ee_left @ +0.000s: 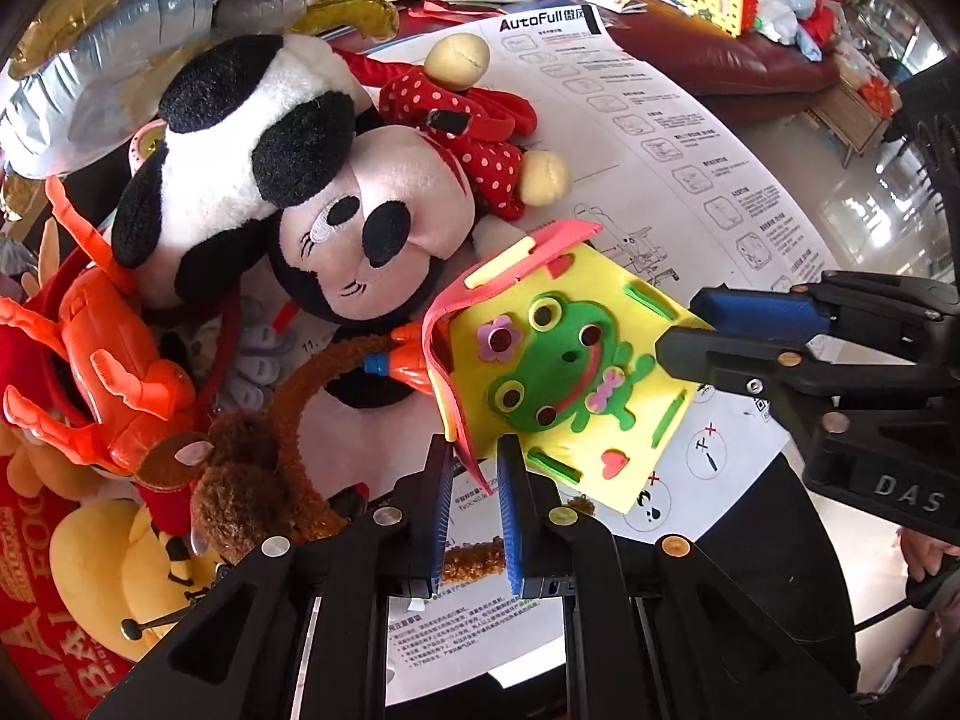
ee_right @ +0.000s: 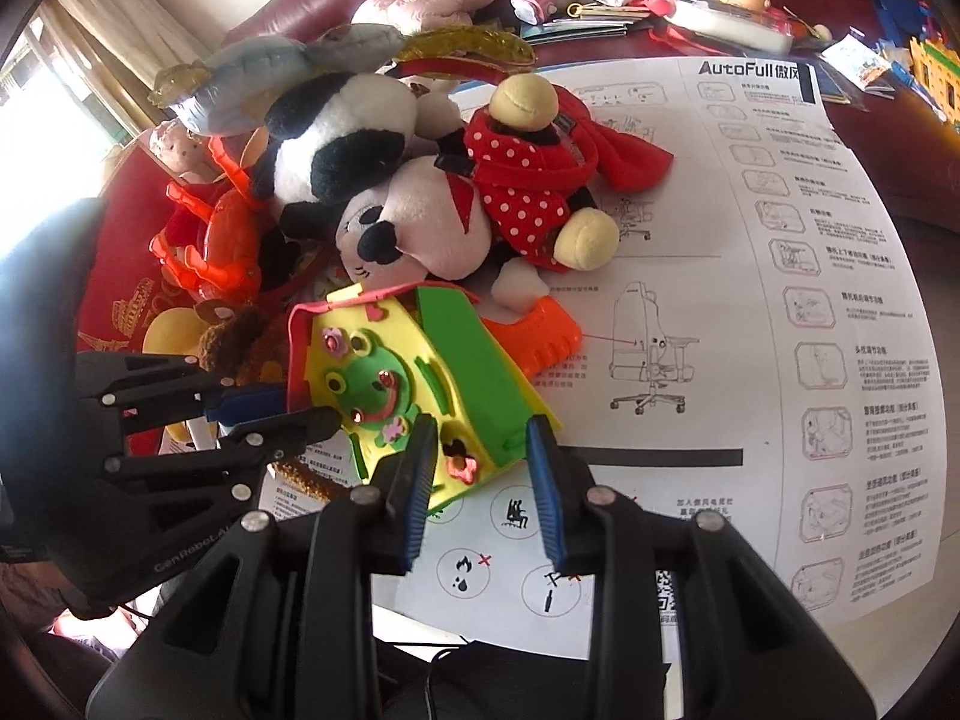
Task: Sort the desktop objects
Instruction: 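Lift the frog foam house off the instruction sheet with both tools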
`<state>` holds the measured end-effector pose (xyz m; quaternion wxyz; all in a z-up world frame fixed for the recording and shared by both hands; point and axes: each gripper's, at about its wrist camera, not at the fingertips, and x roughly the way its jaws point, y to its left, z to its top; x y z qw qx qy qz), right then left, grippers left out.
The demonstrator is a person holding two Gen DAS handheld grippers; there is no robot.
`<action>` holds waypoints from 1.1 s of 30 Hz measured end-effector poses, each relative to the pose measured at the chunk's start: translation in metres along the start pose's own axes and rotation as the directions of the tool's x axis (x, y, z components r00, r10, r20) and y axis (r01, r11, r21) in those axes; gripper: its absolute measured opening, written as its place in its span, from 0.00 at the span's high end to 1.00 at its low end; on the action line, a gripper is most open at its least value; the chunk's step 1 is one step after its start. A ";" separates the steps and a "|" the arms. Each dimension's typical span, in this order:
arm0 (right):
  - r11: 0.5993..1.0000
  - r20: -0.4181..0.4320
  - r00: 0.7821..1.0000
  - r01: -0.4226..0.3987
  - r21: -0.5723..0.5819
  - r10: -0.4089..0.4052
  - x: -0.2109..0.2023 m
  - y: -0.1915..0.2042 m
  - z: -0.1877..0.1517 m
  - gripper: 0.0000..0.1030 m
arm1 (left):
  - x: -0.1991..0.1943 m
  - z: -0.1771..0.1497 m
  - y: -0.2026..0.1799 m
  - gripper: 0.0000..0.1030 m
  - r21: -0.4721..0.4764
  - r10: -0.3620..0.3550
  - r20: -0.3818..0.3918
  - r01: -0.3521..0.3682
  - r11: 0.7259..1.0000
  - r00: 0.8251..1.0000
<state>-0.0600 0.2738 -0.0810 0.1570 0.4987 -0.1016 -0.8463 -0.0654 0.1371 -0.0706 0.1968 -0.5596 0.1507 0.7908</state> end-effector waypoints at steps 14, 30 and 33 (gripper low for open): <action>1.000 -0.022 0.999 -0.028 0.006 0.028 0.005 0.001 0.002 0.69 | 0.006 0.007 -0.003 0.86 0.005 -0.002 -0.020 0.002 1.000 1.000; 0.999 -0.051 0.998 -0.039 0.012 0.040 0.017 0.002 0.000 0.55 | 0.015 0.015 -0.004 0.86 0.031 -0.017 -0.043 0.018 0.999 0.999; 1.000 -0.053 0.998 -0.024 0.020 0.025 0.020 0.000 -0.001 0.57 | 0.016 0.017 -0.005 0.86 0.038 -0.021 -0.047 0.023 0.999 0.999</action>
